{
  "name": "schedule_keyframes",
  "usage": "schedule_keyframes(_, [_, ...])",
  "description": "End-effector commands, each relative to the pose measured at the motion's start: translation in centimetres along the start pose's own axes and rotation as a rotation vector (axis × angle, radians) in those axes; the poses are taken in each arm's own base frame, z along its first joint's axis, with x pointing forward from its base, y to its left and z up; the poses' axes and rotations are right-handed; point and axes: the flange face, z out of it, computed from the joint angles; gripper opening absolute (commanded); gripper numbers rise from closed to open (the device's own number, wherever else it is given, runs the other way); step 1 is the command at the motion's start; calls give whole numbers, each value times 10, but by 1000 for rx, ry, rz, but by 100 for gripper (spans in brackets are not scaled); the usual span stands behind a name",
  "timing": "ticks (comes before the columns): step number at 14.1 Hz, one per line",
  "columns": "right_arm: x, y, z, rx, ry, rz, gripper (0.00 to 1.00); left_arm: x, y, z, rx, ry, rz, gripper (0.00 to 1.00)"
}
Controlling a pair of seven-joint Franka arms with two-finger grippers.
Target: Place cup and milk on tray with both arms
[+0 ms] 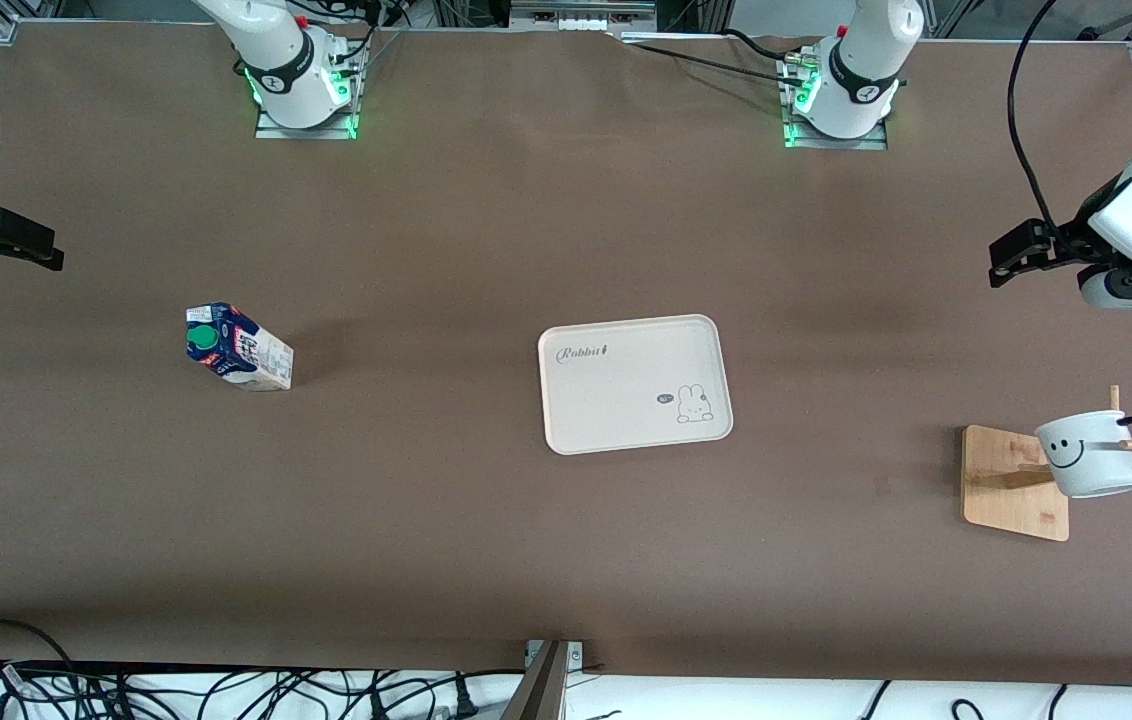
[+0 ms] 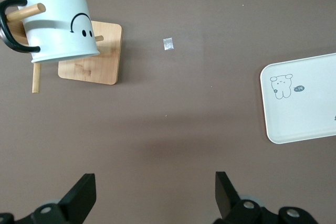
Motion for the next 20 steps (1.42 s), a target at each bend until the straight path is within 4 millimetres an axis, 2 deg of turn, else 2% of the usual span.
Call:
schedule_keyframes(1, [-5,-3,-7,18,0,7,100,-4,-3,-10,-16,-1,-10,100])
schedule_keyframes(20, [1,-8,-3,29,6,6,100,-4,-5,-7,-14,-11,-1,100])
